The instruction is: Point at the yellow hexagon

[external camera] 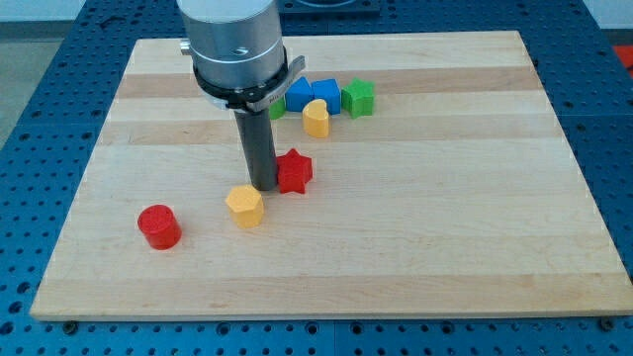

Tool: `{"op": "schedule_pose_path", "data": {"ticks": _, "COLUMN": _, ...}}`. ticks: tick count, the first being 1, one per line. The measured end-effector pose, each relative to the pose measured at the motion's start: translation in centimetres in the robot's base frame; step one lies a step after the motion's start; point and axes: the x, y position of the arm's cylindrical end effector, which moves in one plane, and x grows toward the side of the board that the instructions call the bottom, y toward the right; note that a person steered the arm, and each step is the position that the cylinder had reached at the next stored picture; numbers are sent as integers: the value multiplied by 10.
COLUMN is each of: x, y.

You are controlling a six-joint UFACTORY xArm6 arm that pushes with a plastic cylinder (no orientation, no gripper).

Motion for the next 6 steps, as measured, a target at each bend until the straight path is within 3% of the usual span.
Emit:
{"op": "schedule_pose_path", "data": {"ticks": 3, "x": -3, "y": 35}}
{"op": "schedule_pose_path", "data": {"ticks": 5, "x": 77, "y": 12}}
{"op": "schedule_pose_path", "data": {"ticks": 6, "x": 75, "y": 50}}
